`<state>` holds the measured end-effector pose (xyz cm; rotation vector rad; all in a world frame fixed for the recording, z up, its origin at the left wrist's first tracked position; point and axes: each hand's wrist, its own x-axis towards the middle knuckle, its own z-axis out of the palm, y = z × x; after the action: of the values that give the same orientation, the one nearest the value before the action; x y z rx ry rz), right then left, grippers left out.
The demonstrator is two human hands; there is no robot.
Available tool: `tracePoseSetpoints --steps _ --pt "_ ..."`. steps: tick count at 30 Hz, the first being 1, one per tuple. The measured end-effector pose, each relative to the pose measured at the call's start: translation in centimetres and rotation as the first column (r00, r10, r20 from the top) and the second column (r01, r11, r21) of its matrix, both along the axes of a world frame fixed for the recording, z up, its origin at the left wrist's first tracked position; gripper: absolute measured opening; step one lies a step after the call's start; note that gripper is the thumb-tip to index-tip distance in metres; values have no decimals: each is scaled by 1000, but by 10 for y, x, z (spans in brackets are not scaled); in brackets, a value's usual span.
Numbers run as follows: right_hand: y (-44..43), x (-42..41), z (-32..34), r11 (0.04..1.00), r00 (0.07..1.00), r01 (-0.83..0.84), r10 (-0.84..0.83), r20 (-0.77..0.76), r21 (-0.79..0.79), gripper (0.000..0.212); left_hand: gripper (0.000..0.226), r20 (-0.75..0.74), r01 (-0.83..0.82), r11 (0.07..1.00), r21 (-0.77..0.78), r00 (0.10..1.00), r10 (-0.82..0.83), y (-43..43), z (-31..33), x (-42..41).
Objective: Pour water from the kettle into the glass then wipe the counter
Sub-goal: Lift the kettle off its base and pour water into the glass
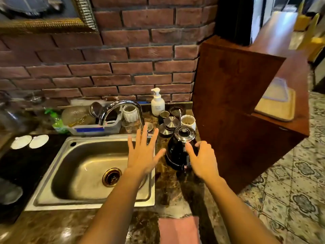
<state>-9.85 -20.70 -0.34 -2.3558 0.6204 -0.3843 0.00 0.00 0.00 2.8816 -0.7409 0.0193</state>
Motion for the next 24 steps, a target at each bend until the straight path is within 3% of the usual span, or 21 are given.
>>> tracePoseSetpoints --steps 3,8,11,14,16,24 --pt "0 9 -16 957 998 41 -27 -53 286 50 78 -62 -9 1000 20 998 10 -20 -19 1" --pt "15 27 -34 848 995 77 -32 -96 524 56 72 -161 -85 995 -44 984 77 -54 -50 -2" --pt "25 37 -47 723 991 126 -115 -62 679 54 62 -276 -148 975 -166 956 98 -72 -64 -2" --pt "30 43 -54 721 988 129 -156 -23 681 59 58 -404 -211 864 -457 915 9 -83 -72 0" --pt "32 43 -58 750 984 137 -179 -1 647 62 57 -479 -280 770 -573 877 -38 -88 -77 0" --pt "29 49 -56 802 967 186 -253 41 568 66 51 -695 -583 550 -599 719 6 -102 -79 6"
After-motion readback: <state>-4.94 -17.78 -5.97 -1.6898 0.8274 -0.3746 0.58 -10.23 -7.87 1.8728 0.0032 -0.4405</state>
